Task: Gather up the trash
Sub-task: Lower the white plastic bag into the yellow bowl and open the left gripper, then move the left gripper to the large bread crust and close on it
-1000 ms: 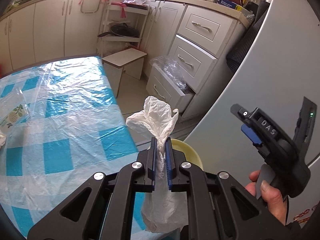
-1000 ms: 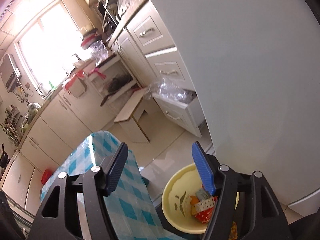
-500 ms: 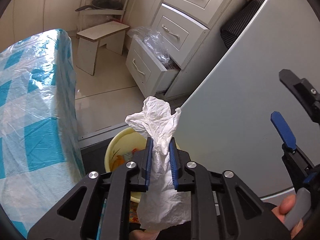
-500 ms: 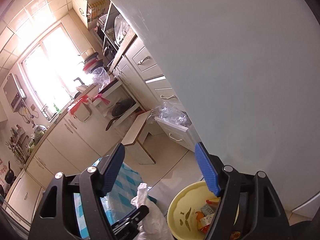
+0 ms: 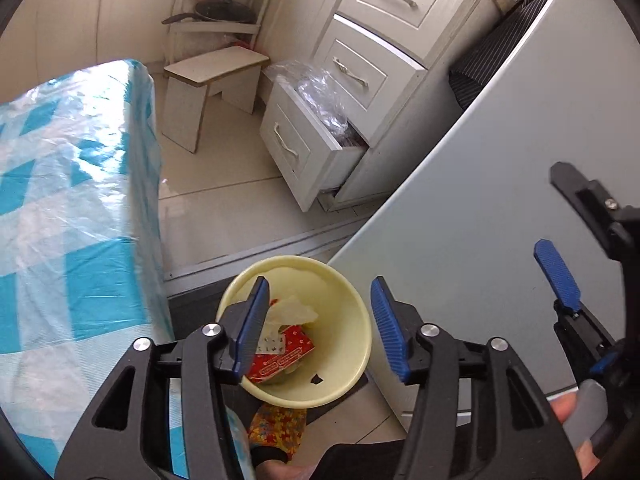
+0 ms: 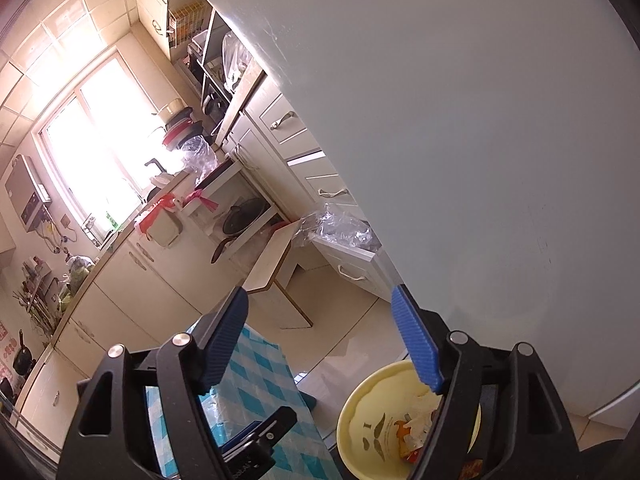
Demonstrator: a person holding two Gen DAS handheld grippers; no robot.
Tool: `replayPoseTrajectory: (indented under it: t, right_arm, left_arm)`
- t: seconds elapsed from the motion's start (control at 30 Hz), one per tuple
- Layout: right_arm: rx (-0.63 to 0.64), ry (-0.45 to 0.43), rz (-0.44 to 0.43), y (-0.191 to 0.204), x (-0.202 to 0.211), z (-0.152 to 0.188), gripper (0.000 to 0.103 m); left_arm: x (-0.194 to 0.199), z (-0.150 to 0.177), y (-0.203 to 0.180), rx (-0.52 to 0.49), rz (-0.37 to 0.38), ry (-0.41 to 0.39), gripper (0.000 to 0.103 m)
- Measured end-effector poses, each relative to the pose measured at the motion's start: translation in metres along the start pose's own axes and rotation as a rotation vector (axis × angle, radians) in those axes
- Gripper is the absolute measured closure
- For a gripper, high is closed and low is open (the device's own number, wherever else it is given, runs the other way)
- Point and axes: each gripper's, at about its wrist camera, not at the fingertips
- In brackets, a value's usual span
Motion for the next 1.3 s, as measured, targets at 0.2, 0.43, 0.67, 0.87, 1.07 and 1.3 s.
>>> replayPoseTrajectory:
  t: [0.2, 0.43, 0.67, 0.87, 1.07, 1.3]
  right_arm:
    - [0.046, 0.039, -0.005, 0.013, -0.008, 0.011, 0.029]
    - [0.142, 0.102, -0.025, 0.038, -0.019, 0.034, 0.028]
    - [0.271, 0.184, -0.07, 0.073, -0.03, 0.067, 0.028]
    - [0.422, 0.296, -0.154, 0.108, -0.037, 0.11, 0.028]
    - [0.616, 0.431, -0.299, 0.153, -0.028, 0.173, 0.028]
    - [0.774, 0.608, -0.431, 0.197, -0.02, 0.242, 0.028]
  left_arm:
    - [0.054, 0.014, 0.024, -0.026, -0.105, -0.079, 0.029]
    - [0.141, 0.048, 0.093, 0.022, -0.286, -0.171, 0.025]
    - [0.237, 0.106, 0.201, 0.185, -0.548, -0.236, 0.022]
    - [0.283, 0.161, 0.294, 0.397, -0.7, -0.225, 0.022]
    - [0.276, 0.178, 0.344, 0.438, -0.719, -0.169, 0.022]
    - [0.246, 0.17, 0.371, 0.421, -0.631, -0.104, 0.022]
Point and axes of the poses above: each gripper's, at about its wrist camera, not at the fingertips, and x roughly against the way its jaws point, y to its left, z to its underside, and after that the axes turned 10 degrees about -x, right-handed
